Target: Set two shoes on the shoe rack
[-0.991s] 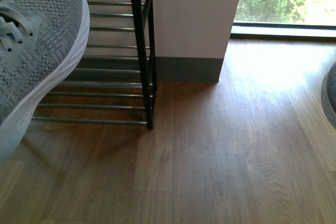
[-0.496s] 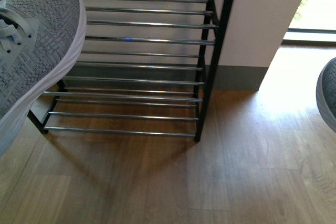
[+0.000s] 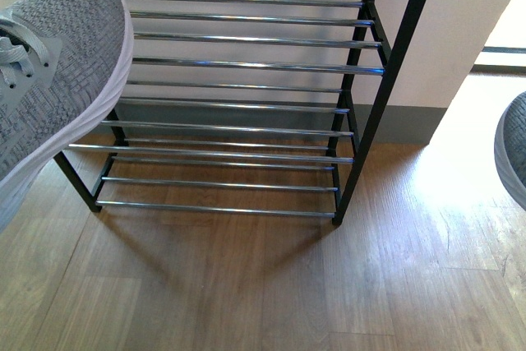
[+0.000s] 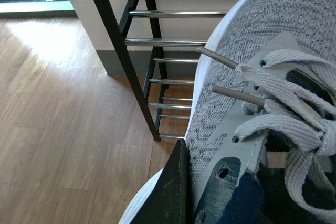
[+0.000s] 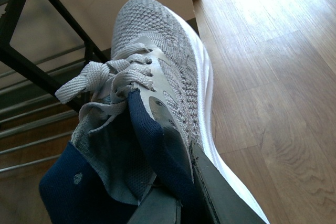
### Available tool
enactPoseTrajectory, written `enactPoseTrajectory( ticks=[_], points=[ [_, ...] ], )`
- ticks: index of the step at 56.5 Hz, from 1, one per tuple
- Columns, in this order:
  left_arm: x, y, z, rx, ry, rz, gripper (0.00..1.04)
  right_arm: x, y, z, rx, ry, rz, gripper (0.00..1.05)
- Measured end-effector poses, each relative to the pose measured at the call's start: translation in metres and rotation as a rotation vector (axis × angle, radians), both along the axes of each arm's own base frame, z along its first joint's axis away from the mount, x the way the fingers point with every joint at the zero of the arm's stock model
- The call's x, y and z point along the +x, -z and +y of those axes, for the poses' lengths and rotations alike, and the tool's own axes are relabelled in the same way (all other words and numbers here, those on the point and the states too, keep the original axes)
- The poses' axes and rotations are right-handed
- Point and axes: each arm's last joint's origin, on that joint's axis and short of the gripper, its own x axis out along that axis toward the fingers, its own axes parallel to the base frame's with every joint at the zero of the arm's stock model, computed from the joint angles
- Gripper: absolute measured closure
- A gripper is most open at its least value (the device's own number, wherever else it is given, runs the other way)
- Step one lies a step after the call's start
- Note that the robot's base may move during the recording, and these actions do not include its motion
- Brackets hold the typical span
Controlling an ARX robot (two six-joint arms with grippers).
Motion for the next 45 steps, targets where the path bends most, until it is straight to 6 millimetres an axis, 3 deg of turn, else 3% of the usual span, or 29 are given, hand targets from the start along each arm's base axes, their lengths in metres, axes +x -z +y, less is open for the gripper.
enactPoseTrajectory(
  ticks=[45],
  points=[
    [-0.0003, 0.0005, 0.0001, 0.001, -0.002, 0.002, 1.03, -0.0001, 0.0001, 0.0001, 0.001, -0.001, 0.000, 1.04]
  ],
)
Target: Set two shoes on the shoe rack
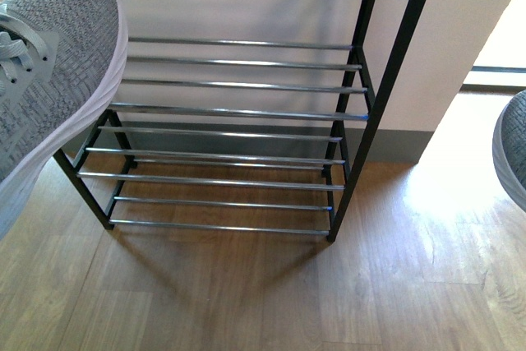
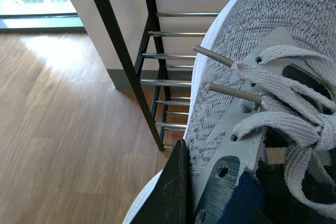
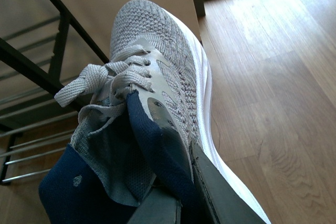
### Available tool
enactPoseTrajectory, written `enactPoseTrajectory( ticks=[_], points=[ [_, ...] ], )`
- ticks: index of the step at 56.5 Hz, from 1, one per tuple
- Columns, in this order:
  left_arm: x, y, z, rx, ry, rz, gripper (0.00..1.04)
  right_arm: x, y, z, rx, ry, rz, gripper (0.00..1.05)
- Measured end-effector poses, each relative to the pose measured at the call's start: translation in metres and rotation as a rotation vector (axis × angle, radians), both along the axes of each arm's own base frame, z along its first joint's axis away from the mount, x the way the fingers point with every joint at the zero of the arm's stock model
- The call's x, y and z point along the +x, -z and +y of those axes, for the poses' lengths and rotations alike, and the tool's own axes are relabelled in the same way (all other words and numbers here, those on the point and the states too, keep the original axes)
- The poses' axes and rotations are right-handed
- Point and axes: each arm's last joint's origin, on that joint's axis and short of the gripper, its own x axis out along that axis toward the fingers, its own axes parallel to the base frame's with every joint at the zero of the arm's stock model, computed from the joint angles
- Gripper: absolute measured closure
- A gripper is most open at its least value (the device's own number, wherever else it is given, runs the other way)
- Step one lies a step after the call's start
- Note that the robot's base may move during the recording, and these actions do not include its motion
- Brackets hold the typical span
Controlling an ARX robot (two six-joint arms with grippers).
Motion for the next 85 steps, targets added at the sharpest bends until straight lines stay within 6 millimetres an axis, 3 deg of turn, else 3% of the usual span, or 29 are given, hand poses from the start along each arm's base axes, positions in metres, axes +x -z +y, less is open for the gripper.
enactPoseTrajectory(
  ticks=[41, 48, 55, 64, 74, 85],
  points=[
    [0.000, 0.000, 0.000, 0.000, 0.000, 0.000, 1.03, 0.000, 0.000, 0.000, 0.000, -0.002, -0.002, 1.04],
    [0.000, 0.000, 0.000, 0.000, -0.001, 0.000, 1.03, 0.001, -0.005, 0.005, -0.102, 0.004, -0.117, 1.04],
    [0.000, 0.000, 0.000, 0.000, 0.000, 0.000, 1.03, 0.011, -0.031, 0.016, -0.140, -0.006, -0.165, 1.04],
    [0.000, 0.000, 0.000, 0.000, 0.000, 0.000, 1.03, 0.046, -0.101, 0.047, -0.110, -0.106, -0.247, 1.04],
    [0.000, 0.000, 0.000, 0.000, 0.000, 0.000, 1.03, 0.089, -0.161, 0.082, 0.030, -0.206, -0.275, 1.04],
    [0.000, 0.000, 0.000, 0.000, 0.000, 0.000, 1.03, 0.121, -0.181, 0.110, 0.165, -0.248, -0.224, 1.04]
  ],
)
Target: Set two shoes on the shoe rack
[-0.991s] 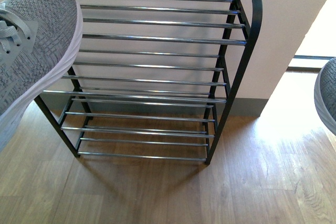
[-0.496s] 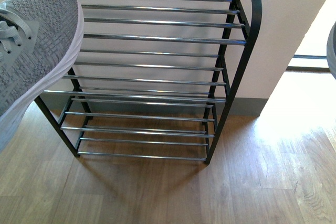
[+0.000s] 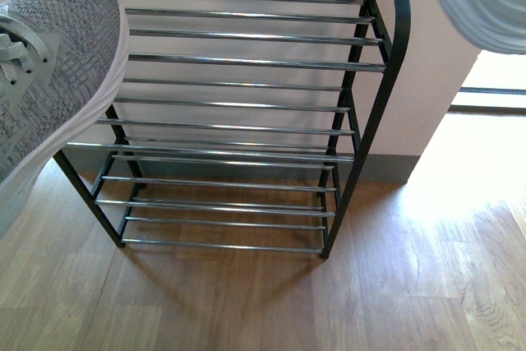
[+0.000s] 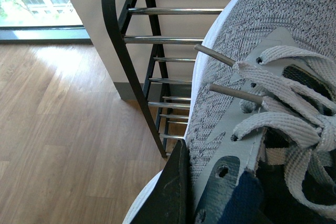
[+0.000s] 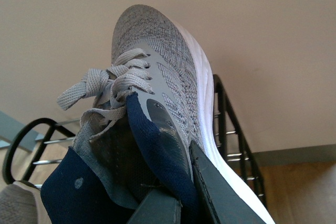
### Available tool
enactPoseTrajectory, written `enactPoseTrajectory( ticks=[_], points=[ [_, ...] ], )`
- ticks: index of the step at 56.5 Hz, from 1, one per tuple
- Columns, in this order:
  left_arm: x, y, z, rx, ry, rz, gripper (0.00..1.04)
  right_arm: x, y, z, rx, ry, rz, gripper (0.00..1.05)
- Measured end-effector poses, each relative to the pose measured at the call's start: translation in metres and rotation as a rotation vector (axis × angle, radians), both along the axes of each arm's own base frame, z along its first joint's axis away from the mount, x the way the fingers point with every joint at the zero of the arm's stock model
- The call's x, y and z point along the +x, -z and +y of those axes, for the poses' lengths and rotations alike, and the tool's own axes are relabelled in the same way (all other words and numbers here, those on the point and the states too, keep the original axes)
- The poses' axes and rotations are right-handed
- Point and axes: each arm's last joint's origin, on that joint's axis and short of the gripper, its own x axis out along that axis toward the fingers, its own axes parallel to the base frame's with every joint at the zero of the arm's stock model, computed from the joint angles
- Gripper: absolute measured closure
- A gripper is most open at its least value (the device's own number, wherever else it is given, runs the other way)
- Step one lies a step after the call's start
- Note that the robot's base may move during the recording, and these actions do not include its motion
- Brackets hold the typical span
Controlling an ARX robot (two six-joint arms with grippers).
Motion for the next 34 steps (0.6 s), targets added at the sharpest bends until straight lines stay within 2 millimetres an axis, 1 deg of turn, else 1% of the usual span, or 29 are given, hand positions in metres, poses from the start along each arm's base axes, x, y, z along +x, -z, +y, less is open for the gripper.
enactPoseTrajectory(
  ticks=[6, 15, 25, 29, 34],
  points=[
    [0.000, 0.000, 0.000, 0.000, 0.000, 0.000, 1.03, 0.015, -0.002, 0.013, 0.055, -0.021, 0.037, 1.04],
    [0.000, 0.000, 0.000, 0.000, 0.000, 0.000, 1.03, 0.035, -0.001, 0.026, 0.128, -0.016, 0.095, 1.04],
    [0.000, 0.000, 0.000, 0.000, 0.000, 0.000, 1.03, 0.059, 0.007, 0.044, 0.179, 0.091, 0.154, 1.04],
    [0.000, 0.000, 0.000, 0.000, 0.000, 0.000, 1.03, 0.066, 0.010, 0.049, 0.186, 0.111, 0.163, 1.04],
    [0.000, 0.000, 0.000, 0.000, 0.000, 0.000, 1.03, 0.079, 0.019, 0.057, 0.189, 0.121, 0.193, 1.04]
  ],
)
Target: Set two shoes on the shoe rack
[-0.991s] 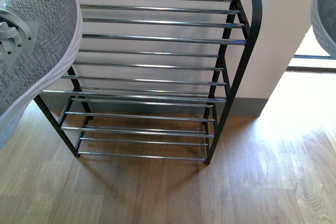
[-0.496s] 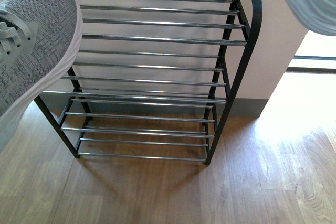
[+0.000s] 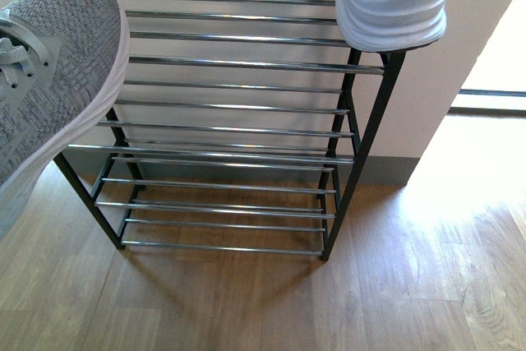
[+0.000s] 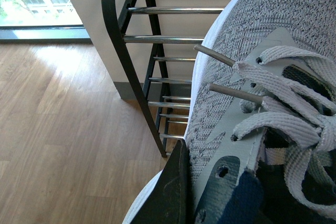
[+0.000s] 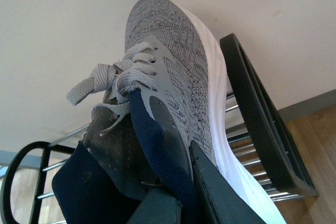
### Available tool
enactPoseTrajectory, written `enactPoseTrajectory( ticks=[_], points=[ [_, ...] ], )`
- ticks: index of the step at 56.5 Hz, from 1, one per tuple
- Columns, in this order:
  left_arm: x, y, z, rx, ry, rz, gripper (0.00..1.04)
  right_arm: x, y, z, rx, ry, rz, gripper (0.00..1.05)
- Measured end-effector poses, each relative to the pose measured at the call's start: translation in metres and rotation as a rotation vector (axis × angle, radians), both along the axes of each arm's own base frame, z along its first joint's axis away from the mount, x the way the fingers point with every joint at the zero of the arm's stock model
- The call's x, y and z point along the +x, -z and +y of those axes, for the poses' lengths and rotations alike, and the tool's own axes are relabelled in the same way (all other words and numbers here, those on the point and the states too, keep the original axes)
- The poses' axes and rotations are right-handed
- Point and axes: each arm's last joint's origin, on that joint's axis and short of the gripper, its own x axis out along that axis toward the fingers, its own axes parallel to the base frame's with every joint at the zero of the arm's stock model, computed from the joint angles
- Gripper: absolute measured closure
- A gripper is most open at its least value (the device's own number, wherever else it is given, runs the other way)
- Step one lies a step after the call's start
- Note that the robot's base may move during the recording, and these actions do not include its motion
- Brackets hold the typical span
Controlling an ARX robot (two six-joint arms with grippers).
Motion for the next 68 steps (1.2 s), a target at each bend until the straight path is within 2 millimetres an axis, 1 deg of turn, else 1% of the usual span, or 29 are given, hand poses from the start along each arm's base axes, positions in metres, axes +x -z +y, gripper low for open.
enactPoseTrajectory(
  ticks=[4, 9, 14, 23, 46, 64, 66, 68],
  points=[
    [0.000, 0.000, 0.000, 0.000, 0.000, 0.000, 1.03, 0.010, 0.008, 0.006, 0.003, -0.003, 0.029, 1.04],
    [0.000, 0.000, 0.000, 0.000, 0.000, 0.000, 1.03, 0.018, 0.019, 0.009, -0.005, 0.003, 0.063, 1.04],
    [0.000, 0.000, 0.000, 0.000, 0.000, 0.000, 1.03, 0.024, 0.027, 0.010, -0.014, 0.014, 0.085, 1.04],
    [0.000, 0.000, 0.000, 0.000, 0.000, 0.000, 1.03, 0.034, 0.036, 0.005, -0.016, 0.032, 0.107, 1.04],
    [0.000, 0.000, 0.000, 0.000, 0.000, 0.000, 1.03, 0.057, 0.044, -0.007, 0.006, 0.079, 0.117, 1.04],
    [0.000, 0.000, 0.000, 0.000, 0.000, 0.000, 1.03, 0.063, 0.050, -0.014, 0.004, 0.096, 0.118, 1.03],
    [0.000, 0.000, 0.000, 0.000, 0.000, 0.000, 1.03, 0.063, 0.049, -0.014, 0.003, 0.091, 0.108, 0.98],
    [0.000, 0.000, 0.000, 0.000, 0.000, 0.000, 1.03, 0.064, 0.048, -0.015, 0.001, 0.089, 0.094, 0.89]
  ],
)
